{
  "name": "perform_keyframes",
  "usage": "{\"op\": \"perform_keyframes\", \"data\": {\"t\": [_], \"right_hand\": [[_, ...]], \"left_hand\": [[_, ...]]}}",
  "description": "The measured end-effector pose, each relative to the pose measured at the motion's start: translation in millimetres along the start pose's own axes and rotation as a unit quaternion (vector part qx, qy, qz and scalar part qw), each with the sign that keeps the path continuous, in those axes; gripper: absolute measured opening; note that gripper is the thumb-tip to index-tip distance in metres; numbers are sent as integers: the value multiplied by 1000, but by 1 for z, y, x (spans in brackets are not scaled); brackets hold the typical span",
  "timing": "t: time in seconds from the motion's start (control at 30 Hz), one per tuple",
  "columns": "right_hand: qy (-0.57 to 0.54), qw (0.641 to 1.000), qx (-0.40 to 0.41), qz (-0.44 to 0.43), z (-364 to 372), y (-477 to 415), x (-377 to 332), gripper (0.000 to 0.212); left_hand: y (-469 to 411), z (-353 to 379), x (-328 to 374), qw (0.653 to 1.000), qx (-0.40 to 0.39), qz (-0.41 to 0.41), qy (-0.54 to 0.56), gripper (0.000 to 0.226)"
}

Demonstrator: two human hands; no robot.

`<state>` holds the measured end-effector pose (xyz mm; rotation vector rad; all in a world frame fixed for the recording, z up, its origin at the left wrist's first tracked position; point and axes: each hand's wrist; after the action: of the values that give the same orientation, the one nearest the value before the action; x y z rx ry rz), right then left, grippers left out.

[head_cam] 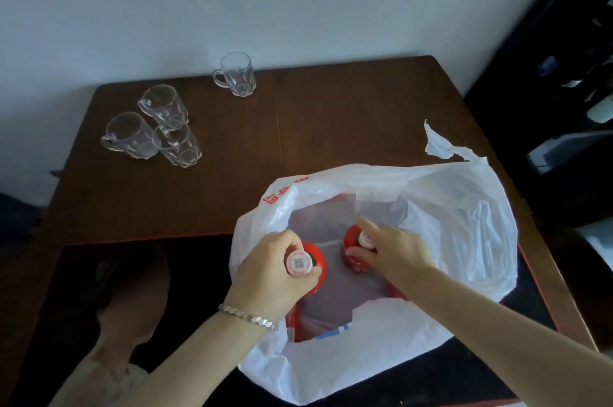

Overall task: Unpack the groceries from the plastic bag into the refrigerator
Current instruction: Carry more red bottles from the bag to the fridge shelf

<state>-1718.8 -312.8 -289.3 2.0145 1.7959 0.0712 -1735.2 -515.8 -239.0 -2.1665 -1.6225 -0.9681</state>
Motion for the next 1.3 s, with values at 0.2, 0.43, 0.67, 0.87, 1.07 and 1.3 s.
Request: {"op": "perform_keyframes", "data": {"t": [0.2,0.43,0.67,0.87,1.07,1.3], "right_hand": [[7,998,14,61,-5,7,-10,36],[-167,963,105,186,-45,39,-16,36],[-358,831,356,234,-129,126,2,29],[-261,785,466,314,-127,254,71,19],[-189,723,487,453,-72,445,145,21],[-105,645,471,593,-1,692,198,27]], "left_hand": [[-11,-8,-8,998,-30,45,7,26],[-30,-22,20,990,-44,127,-44,23],[-41,-7,103,967,-41,241,-77,23],[-4,61,207,912,-119,386,-67,26],[116,168,323,838,-205,503,-62,27],[331,309,451,711,-349,608,-48,23]]}}
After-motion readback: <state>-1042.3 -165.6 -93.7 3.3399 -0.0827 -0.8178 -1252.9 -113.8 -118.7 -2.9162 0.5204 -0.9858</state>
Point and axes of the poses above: each hand's wrist, its own y-axis away from the middle knuckle, its own z-axis out of the palm, x = y × z, and after that the axes turned 5 degrees about -y, right-handed
